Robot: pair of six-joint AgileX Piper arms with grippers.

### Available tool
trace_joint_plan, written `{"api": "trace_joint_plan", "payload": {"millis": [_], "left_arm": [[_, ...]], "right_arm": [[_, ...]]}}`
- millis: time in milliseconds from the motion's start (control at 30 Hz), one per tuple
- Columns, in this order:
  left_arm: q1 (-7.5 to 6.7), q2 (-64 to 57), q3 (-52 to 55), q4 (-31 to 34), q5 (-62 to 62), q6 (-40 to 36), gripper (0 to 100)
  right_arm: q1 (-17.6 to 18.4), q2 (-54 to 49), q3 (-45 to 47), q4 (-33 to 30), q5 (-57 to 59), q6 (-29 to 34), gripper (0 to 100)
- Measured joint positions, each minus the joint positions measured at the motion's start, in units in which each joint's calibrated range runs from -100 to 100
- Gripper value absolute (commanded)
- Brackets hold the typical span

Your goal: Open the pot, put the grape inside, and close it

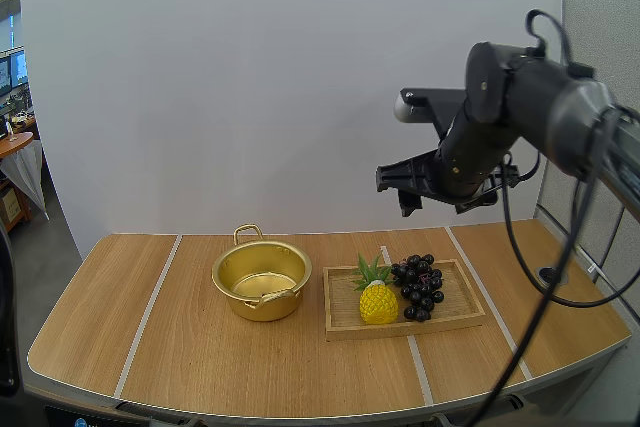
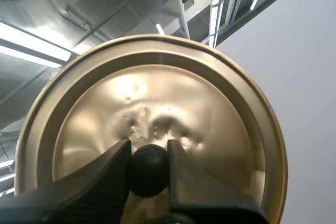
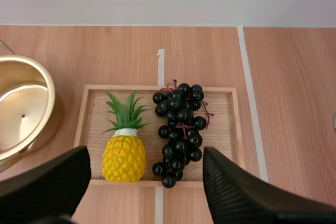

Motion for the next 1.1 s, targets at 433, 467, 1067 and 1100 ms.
{"api": "trace_joint_plan", "payload": {"millis": [433,467,1067,1100], "left_arm": [[0.0,0.0,0.0,0.0,0.0,0.0,0],[0.0,0.0,0.0,0.0,0.0,0.0,0],[0.0,0.0,0.0,0.0,0.0,0.0,0],[0.0,0.0,0.0,0.0,0.0,0.0,0]], "right_arm": [[-5.27,10.61,0.0,5.27,-4.08,-4.09,100],[-6.1,11.34,0.0,7.28,-4.14,-5.51,100],[-7.55,21.27,7.91,11.22,-17.98,-13.2,100],[-7.55,21.61,7.91,11.37,-18.2,-13.77,100]]}}
